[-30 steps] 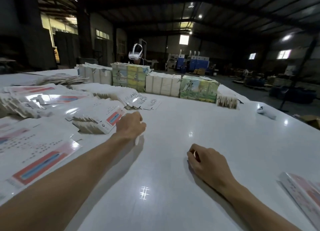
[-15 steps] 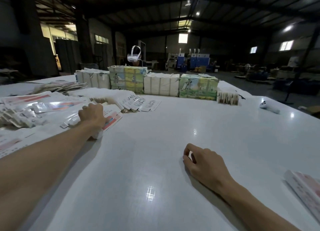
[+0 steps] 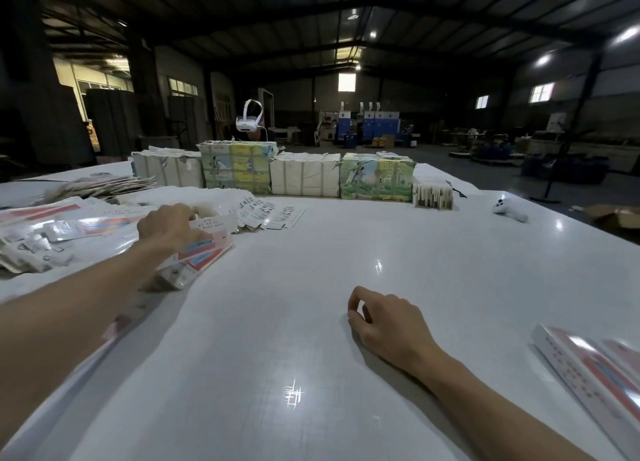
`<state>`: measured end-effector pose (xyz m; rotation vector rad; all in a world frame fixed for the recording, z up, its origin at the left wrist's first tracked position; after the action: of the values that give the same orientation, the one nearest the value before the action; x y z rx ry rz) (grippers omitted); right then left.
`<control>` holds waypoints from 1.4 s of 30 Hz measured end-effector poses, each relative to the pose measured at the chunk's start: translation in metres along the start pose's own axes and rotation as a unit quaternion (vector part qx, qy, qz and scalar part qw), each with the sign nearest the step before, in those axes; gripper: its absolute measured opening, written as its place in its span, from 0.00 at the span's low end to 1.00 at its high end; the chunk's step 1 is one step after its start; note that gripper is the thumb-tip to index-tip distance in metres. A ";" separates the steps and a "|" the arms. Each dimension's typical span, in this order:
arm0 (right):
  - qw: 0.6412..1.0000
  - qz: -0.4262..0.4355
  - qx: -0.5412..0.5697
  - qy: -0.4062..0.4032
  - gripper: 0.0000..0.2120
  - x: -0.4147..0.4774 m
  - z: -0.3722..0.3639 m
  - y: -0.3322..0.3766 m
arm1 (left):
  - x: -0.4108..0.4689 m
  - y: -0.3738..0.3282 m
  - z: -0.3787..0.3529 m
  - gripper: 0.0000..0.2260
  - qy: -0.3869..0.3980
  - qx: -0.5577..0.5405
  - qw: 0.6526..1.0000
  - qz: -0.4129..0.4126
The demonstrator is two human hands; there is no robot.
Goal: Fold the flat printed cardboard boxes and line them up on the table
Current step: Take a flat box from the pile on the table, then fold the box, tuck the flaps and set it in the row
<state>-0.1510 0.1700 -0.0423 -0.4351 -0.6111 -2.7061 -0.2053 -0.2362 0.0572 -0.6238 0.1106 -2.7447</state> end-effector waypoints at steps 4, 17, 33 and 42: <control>1.000 -0.008 0.007 0.001 0.02 0.001 0.002 0.000 | -0.008 -0.022 0.006 0.25 0.009 -0.196 0.981 0.006; 0.853 -0.149 0.496 -0.068 0.11 0.002 0.034 -0.019 | -0.182 -0.221 -0.039 0.11 0.375 -0.665 0.646 -0.019; 0.933 -0.062 0.352 -0.052 0.22 -0.001 0.034 -0.006 | -0.203 -0.223 -0.057 0.19 0.378 -0.689 0.612 -0.087; 0.976 -0.008 0.195 -0.101 0.15 0.000 0.048 -0.005 | -0.209 -0.225 -0.056 0.23 0.379 -0.746 0.547 -0.027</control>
<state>-0.1422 0.1969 -0.0028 -0.6012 -1.1756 -2.4856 -0.1180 0.0452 -0.0460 0.4176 2.6945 -1.9836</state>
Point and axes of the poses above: each hand's wrist, its own x-axis towards the middle knuckle, its own z-axis out of the back of the hand, y = z × x, the point moved 5 cm from there along x, towards the middle knuckle, and after that the axes turned 8 degrees about -z, right-handed, at the moved point
